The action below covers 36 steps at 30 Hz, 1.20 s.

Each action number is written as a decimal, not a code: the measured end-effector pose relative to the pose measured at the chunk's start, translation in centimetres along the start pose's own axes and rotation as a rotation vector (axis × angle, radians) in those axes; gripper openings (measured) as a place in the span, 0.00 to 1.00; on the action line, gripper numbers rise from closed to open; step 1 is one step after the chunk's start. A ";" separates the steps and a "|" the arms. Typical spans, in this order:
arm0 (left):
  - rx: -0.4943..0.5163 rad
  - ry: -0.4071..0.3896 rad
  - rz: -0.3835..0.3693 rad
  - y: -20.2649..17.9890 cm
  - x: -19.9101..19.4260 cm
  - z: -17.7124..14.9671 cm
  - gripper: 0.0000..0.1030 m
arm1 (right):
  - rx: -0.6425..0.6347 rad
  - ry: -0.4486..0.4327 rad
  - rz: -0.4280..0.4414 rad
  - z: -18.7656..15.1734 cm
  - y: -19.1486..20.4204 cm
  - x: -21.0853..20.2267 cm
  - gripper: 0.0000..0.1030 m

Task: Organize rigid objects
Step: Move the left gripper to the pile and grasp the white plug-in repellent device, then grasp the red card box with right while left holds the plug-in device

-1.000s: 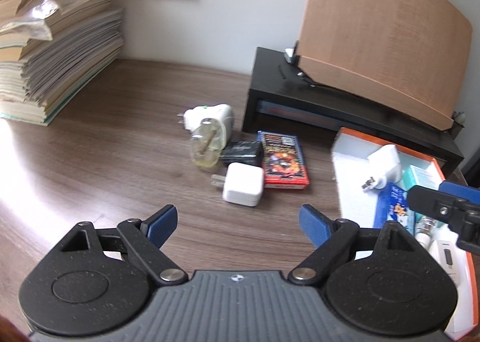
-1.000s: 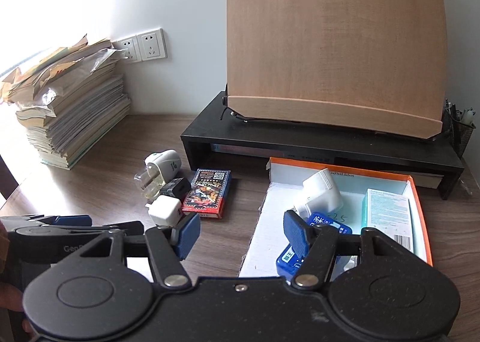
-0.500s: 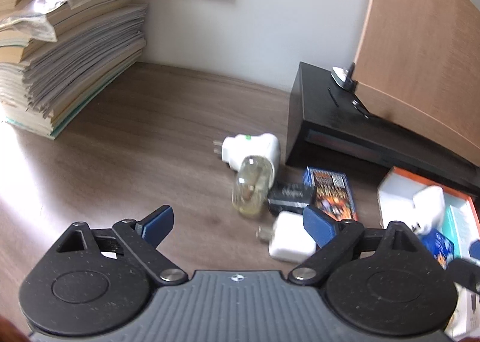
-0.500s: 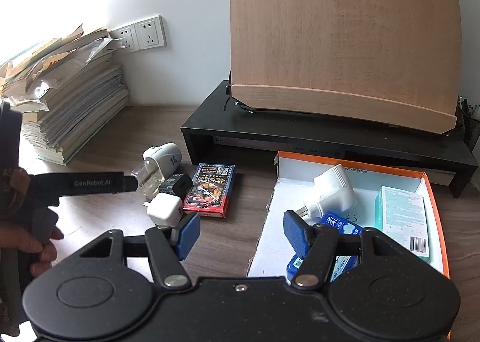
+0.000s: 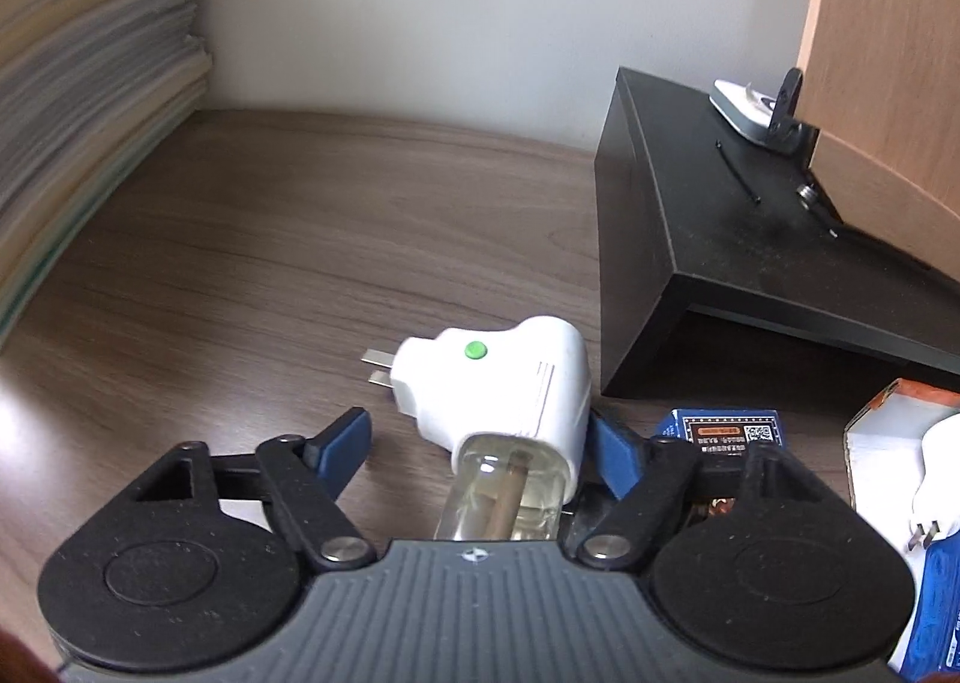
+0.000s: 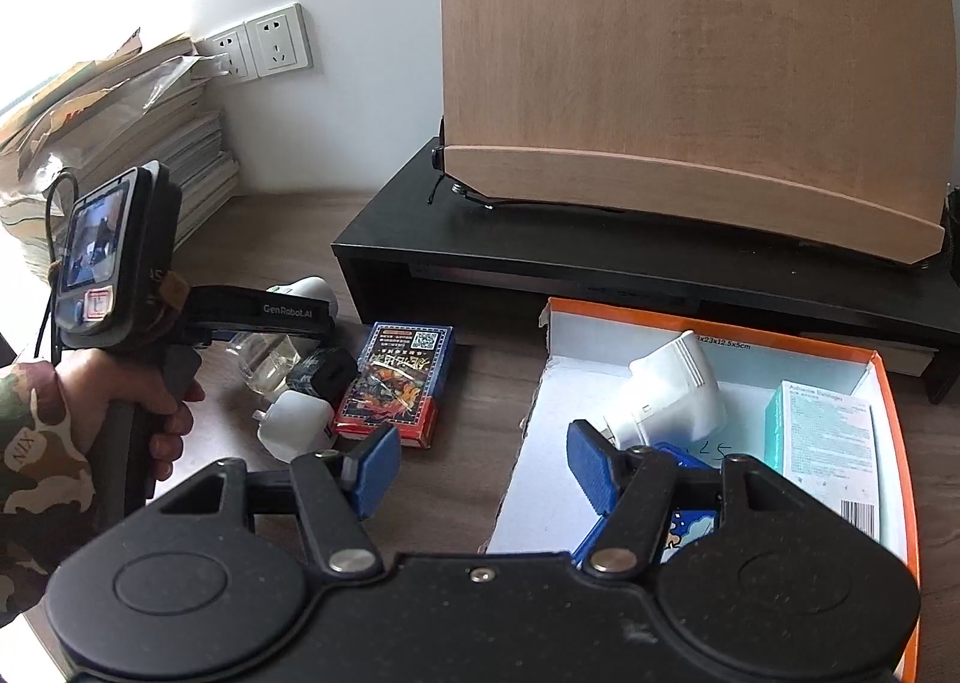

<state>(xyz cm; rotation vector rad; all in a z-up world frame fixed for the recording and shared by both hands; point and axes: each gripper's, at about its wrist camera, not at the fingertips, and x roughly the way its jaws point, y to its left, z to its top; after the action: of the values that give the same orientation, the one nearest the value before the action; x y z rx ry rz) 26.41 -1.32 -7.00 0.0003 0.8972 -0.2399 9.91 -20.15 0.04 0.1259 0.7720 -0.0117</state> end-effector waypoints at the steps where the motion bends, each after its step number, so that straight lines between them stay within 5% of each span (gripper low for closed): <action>1: 0.003 -0.021 0.008 0.0 0.0 -0.2 0.67 | 0.000 0.003 0.003 0.1 0.0 0.3 0.72; 15: -0.080 -0.132 0.022 4.0 -6.6 -3.5 0.65 | 0.006 0.089 0.071 3.3 3.0 8.4 0.72; 19: -0.095 -0.146 0.024 4.4 -8.5 -4.5 0.57 | 0.010 0.169 0.100 3.4 4.1 11.4 0.72; 23: -0.112 -0.137 0.007 5.3 -9.1 -5.9 0.57 | 0.005 0.200 0.058 2.8 5.1 12.9 0.78; 36: -0.090 -0.195 -0.012 5.2 -11.0 -6.8 0.57 | -0.050 0.065 -0.054 1.5 6.4 10.1 0.68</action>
<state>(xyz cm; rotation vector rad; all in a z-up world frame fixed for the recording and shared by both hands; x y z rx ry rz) 15.66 6.65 -3.24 -0.1104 0.7136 -0.2065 18.51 -13.63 -5.25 0.0576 0.8395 -0.0399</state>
